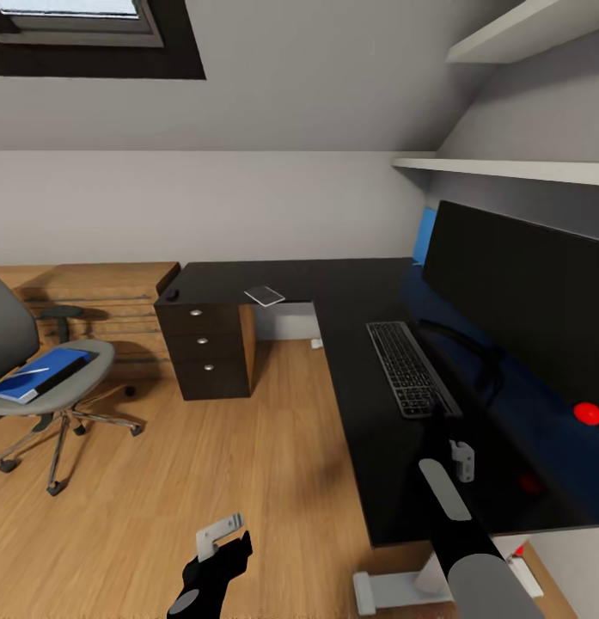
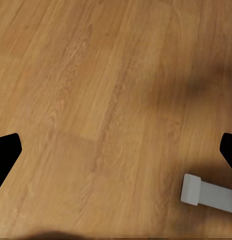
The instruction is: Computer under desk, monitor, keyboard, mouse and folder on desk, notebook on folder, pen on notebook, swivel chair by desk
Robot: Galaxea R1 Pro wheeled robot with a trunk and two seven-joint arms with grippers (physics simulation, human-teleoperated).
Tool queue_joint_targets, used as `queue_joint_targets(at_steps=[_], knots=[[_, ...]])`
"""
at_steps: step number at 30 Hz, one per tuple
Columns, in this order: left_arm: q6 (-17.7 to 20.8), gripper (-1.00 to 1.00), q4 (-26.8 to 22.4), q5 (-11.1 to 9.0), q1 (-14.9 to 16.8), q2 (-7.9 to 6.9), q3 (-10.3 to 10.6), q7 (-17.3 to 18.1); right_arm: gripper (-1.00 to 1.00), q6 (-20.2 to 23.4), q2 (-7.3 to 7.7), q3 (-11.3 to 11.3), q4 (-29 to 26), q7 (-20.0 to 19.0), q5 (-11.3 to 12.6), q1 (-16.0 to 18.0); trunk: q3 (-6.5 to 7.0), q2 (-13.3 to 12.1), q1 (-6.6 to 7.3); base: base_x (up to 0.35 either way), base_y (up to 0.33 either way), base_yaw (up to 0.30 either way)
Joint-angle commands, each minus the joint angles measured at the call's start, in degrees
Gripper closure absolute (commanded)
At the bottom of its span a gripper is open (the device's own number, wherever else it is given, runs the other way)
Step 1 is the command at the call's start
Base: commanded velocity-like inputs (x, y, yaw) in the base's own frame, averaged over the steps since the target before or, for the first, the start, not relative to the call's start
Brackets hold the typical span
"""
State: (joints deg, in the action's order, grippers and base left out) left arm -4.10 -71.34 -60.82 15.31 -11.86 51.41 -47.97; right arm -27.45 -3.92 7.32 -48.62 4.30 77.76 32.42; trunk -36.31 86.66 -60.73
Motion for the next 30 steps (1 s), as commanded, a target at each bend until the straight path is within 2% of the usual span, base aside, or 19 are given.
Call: queue_joint_targets(at_steps=[1,5,12,20,30], knots=[[-0.42,-1.0,-0.07,-0.49,0.08,-0.05,0.19,-0.23,-1.0,-0.15,-0.03,0.06,-0.1,0.3,0.58,0.01,-0.06,0.03,0.02,-0.122,0.0,0.0],[-0.39,-1.0,-0.04,-0.51,0.12,-0.01,0.21,-0.2,-1.0,-0.22,-0.03,-0.74,-0.34,-0.04,0.4,0.01,-0.06,0.03,0.02,-0.053,0.0,0.0],[-0.39,-1.0,0.13,-0.59,0.15,0.0,0.22,-0.27,-1.0,-0.42,0.04,-4.83,-1.41,-0.88,0.19,0.01,1.2,-2.78,1.55,-0.01,0.0,0.0],[-0.39,-1.0,0.14,-0.53,0.14,0.0,0.2,-0.24,-1.0,-0.2,0.14,-5.57,-3.58,-3.22,0.2,-0.55,2.63,-5.98,3.31,-0.001,0.0,0.0],[-0.39,-1.0,0.15,-0.54,0.1,0.0,0.23,-0.2,-1.0,-0.15,0.26,-5.69,-4.25,-3.8,-0.02,-0.9,4.43,-9.99,5.51,0.0,0.0,0.0]])
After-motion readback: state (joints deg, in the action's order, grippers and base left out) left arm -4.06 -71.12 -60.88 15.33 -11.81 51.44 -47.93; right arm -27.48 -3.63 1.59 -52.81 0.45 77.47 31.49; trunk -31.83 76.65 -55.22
